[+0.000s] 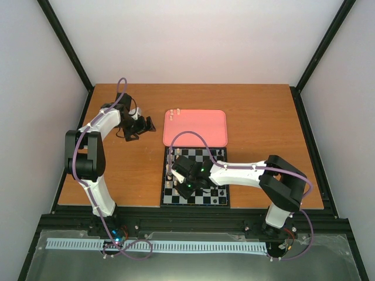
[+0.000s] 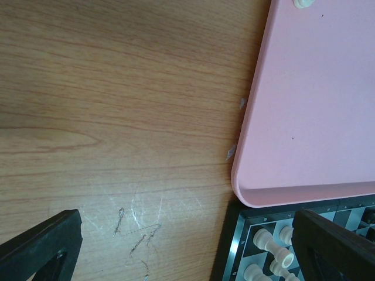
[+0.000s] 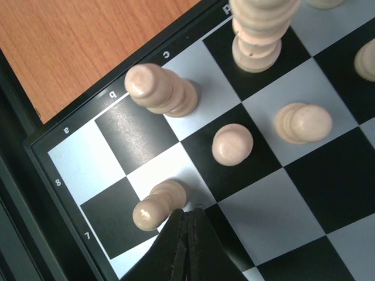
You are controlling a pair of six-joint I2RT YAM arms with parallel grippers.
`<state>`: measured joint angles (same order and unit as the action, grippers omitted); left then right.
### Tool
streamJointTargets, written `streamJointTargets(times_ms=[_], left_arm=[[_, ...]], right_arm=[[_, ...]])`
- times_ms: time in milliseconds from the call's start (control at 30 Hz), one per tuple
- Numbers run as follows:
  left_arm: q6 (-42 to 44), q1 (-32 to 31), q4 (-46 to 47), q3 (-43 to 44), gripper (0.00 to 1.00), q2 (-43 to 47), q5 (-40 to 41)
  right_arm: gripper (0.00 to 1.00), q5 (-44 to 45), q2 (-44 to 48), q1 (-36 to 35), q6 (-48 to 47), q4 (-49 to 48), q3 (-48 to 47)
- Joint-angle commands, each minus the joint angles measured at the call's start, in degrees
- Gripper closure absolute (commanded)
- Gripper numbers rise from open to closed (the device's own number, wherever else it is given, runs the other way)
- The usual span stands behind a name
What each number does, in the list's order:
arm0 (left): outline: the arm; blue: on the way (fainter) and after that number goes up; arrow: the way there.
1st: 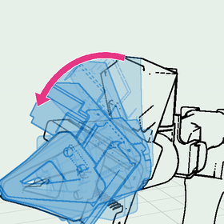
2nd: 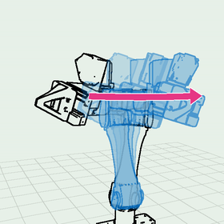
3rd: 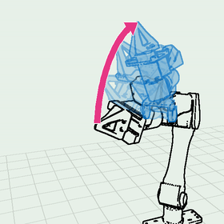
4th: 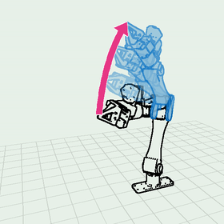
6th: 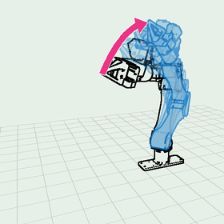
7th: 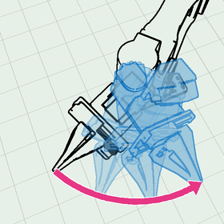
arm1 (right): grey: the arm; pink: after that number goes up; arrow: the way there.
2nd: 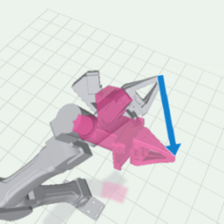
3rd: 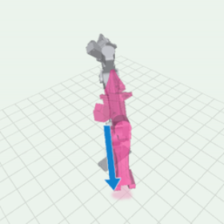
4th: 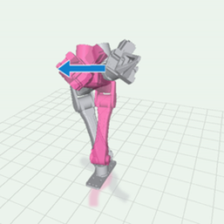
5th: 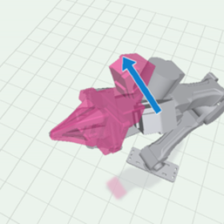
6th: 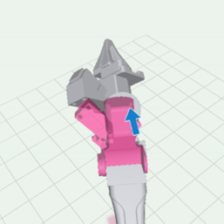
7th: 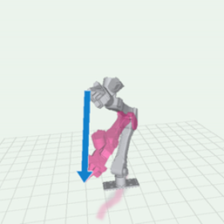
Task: Set up the chess pieces on the board
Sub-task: Adjust the chess piece on the chessboard, then pick up the chess piece from the storage box.
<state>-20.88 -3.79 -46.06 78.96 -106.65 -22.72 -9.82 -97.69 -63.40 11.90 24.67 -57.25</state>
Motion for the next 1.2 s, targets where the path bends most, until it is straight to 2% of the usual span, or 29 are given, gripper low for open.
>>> streamJointTargets(times_ms=[0,133,233,333,467,533,633,733,967,1033,1167], left_arm=[[0.9,0.2,0.4,1.0,0.0,1.0,0.0],[0.9,0.2,0.2,1.2,0.0,0.9,-0.1],[0.9,0.2,0.2,1.3,0.0,1.1,-0.2],[0.9,0.2,0.1,1.3,0.0,1.3,-0.4],[0.9,0.3,0.1,1.4,0.0,1.4,-0.6],[0.8,0.3,-0.1,1.9,0.0,1.3,-0.7],[0.6,0.2,0.3,1.8,0.0,1.1,-1.4],[0.5,0.2,0.3,1.8,0.0,1.0,-1.5],[0.4,0.2,0.4,1.5,0.0,1.2,-1.9],[0.5,0.3,0.4,1.3,0.0,1.3,-1.7],[0.6,0.2,0.2,1.3,0.0,1.3,-1.5]], right_arm=[[0.97,4.8,1.6,0.3,1.2,0.5,-0.9],[0.95,10.3,7.2,0.8,2.4,6.0,-2.0],[0.79,14.2,10.3,2.1,1.9,10.6,-5.4],[0.66,14.8,10.5,6.7,0.6,12.4,-9.2],[0.48,13.9,5.9,14.9,-1.5,9.2,-15.5],[0.42,13.6,1.4,18.5,-2.6,7.4,-20.3],[0.42,15.0,-7.8,22.7,-3.3,4.2,-29.2],[0.42,15.1,-19.2,26.3,-2.4,4.7,-42.0],[0.4,14.0,-43.2,29.8,-2.9,10.8,-73.3],[0.39,14.3,-47.4,30.0,-3.5,11.4,-79.7],[0.39,13.3,-51.0,30.5,-3.1,8.8,-81.9]])
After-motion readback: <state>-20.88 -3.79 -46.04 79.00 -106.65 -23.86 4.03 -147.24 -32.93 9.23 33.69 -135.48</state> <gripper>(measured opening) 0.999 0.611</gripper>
